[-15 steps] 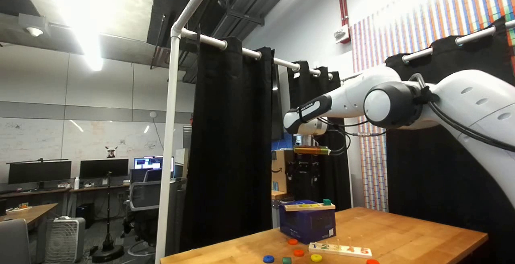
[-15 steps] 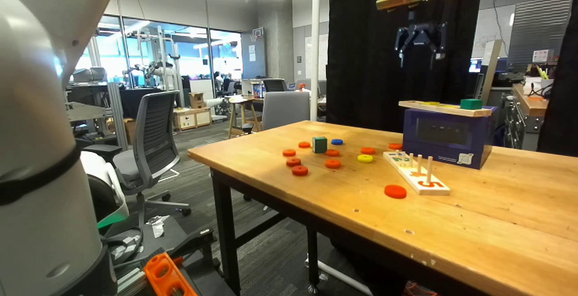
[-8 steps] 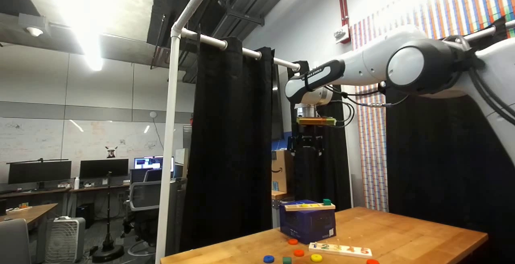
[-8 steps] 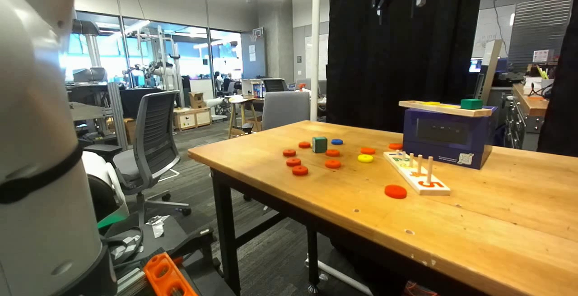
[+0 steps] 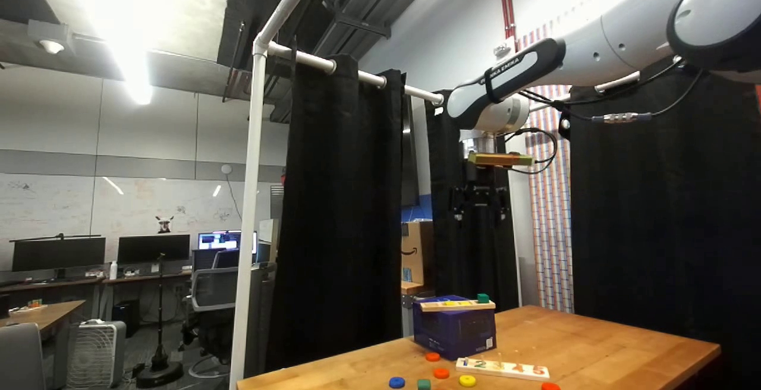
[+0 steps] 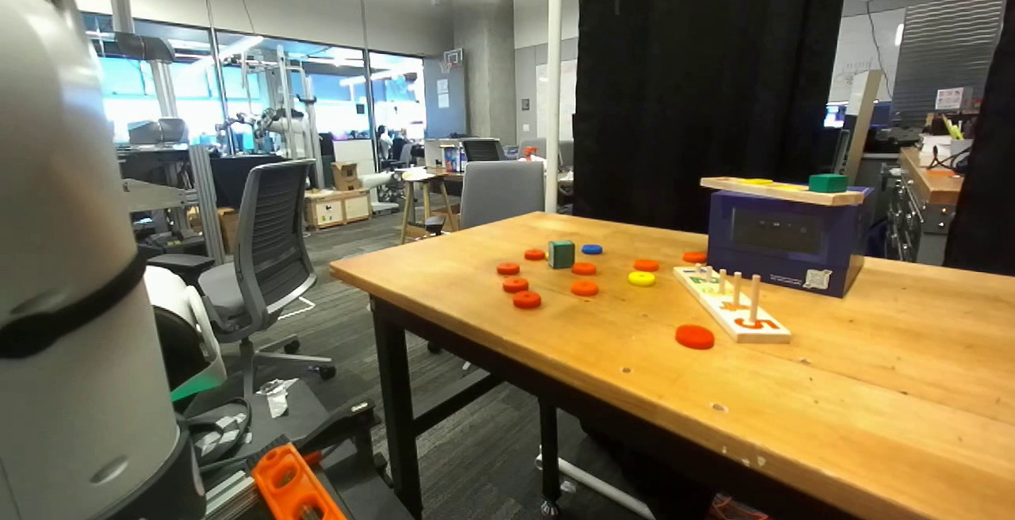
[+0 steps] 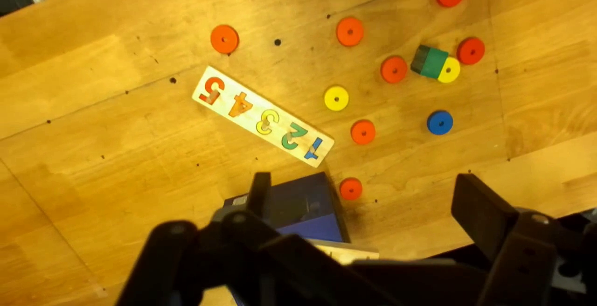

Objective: Put the yellow square on the wooden board

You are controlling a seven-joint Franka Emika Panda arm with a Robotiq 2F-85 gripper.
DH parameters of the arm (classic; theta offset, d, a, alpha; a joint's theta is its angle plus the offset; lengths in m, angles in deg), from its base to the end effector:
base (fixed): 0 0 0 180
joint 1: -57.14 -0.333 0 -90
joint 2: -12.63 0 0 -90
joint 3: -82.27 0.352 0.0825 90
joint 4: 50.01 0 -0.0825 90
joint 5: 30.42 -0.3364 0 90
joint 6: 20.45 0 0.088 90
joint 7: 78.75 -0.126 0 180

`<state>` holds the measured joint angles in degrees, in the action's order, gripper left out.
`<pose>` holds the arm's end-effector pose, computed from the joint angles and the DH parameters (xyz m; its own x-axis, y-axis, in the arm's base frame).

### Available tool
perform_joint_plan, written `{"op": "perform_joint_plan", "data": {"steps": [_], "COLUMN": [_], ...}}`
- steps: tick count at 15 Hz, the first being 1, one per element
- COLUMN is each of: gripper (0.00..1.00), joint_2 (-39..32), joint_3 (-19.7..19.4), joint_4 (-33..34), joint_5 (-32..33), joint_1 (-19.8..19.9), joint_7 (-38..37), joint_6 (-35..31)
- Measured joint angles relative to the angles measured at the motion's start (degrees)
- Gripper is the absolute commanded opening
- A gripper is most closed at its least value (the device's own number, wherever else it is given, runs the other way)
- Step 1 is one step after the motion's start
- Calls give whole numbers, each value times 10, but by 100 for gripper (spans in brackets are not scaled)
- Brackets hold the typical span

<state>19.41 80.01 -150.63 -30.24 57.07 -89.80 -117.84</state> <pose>0.4768 -0.0199 0.6317 0.9717 -0.2286 0.0604 -0.2282 -0.9735 -0.0133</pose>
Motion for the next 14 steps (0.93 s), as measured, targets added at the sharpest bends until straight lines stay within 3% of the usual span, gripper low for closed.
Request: {"op": "perform_joint_plan", "data": {"steps": [7,14], "gripper": [100,100], "joint_2": [112,207], "joint_3": [0,-2], "joint_4": [-217,-343], "joint_5": [5,38], "joint_1": [3,3], "joint_7": [40,136], "joint_6": [-57,-77]}}
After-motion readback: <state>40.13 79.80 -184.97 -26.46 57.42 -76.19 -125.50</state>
